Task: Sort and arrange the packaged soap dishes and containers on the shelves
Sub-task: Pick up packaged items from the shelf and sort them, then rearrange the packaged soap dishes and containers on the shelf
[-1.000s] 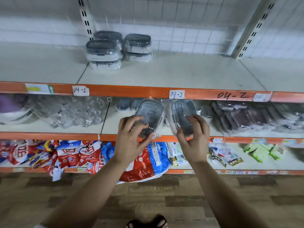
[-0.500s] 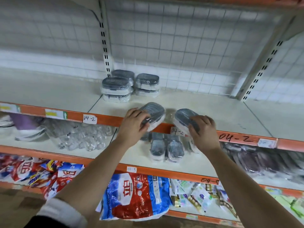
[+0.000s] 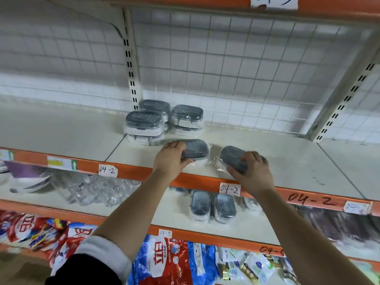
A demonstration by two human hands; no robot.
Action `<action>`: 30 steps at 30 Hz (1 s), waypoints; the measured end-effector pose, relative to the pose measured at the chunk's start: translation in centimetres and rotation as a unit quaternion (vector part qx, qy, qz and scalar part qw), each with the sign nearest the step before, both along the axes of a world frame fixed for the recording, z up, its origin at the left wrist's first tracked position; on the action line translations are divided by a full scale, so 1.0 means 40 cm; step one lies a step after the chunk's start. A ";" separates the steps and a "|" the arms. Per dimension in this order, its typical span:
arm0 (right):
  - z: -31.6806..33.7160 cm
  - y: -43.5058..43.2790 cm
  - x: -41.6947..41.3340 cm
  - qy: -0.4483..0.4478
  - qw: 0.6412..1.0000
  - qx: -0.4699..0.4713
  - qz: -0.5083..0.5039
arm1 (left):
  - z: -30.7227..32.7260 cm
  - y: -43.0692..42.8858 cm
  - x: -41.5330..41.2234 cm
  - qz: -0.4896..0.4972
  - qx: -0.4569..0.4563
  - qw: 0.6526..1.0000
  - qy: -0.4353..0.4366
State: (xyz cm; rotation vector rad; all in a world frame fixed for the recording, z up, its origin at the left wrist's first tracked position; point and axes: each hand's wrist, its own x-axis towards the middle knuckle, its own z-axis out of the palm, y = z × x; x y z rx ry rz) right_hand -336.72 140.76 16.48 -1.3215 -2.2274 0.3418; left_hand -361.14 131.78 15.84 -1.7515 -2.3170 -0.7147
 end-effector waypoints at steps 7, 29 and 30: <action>-0.008 0.049 -0.047 0.001 1.000 0.018 -0.018 | -0.005 0.090 -0.074 -0.006 -0.006 1.000 0.024; 0.023 0.030 -0.234 0.122 0.984 0.126 0.023 | -0.019 -0.004 -0.194 -0.100 0.138 0.982 0.075; 0.031 0.032 -0.261 0.127 0.983 0.124 0.037 | -0.022 -0.012 -0.200 -0.101 0.143 0.982 0.075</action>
